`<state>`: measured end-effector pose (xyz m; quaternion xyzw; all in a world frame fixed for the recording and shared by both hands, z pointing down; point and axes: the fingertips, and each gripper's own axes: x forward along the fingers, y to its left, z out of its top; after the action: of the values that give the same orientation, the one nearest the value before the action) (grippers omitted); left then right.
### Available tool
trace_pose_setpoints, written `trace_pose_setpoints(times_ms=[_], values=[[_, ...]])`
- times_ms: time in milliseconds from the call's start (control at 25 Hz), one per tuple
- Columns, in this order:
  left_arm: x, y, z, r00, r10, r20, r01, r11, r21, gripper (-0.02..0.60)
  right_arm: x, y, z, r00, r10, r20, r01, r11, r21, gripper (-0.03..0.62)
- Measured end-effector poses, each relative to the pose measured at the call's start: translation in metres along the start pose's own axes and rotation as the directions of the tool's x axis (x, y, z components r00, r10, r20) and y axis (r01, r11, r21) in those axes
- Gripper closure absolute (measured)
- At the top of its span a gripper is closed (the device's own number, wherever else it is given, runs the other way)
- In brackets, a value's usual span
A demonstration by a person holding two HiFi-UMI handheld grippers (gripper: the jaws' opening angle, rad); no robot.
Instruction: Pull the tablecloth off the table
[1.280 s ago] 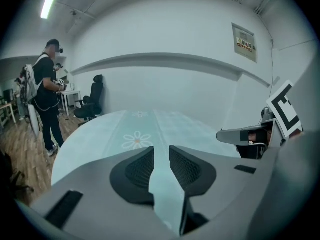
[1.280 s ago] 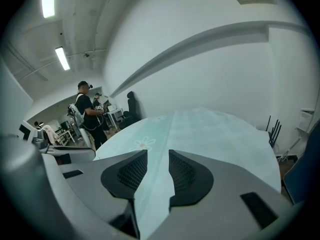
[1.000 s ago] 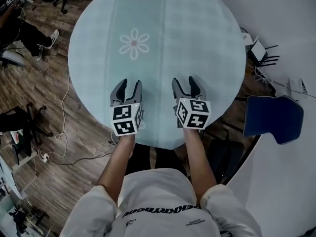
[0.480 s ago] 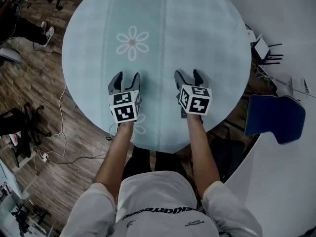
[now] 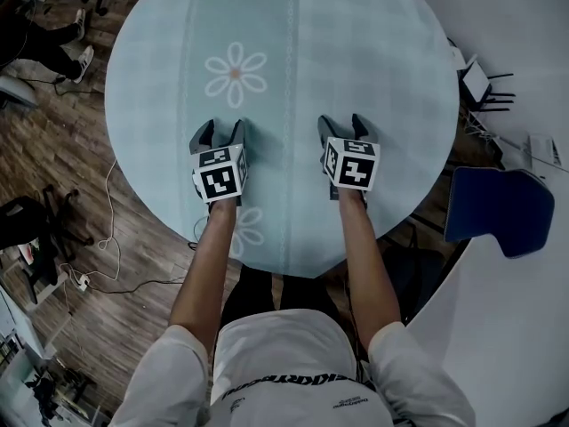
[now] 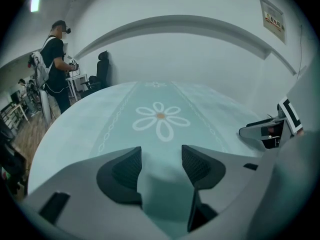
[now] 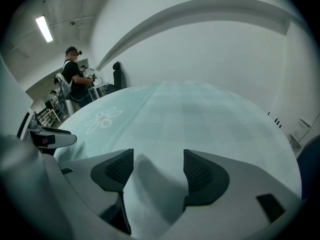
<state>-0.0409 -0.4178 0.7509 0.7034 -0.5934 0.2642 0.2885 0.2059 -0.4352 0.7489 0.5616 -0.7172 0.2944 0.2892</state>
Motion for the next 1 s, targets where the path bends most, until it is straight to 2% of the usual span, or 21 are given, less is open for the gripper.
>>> trace_pose_setpoints(times_ms=[280,760,1000], values=[[0.013,-0.005,-0.013,0.999,0.009,-0.053,-0.006,0.999,0.049,0.328,0.007,-0.008,-0.007,0.999,-0.044,-0.020,0.043,0.998,-0.038,0.292],[0.015,-0.005,-0.013,0.997,0.006,-0.078,-0.002,0.999,0.052,0.342,0.008,-0.011,-0.006,0.998,-0.064,-0.025,0.064,0.998,-0.013,0.313],[0.014,-0.005,-0.012,0.996,-0.004,-0.087,0.009,0.998,0.062,0.371,0.005,-0.016,-0.006,0.996,-0.078,-0.031,0.078,0.997,0.006,0.410]])
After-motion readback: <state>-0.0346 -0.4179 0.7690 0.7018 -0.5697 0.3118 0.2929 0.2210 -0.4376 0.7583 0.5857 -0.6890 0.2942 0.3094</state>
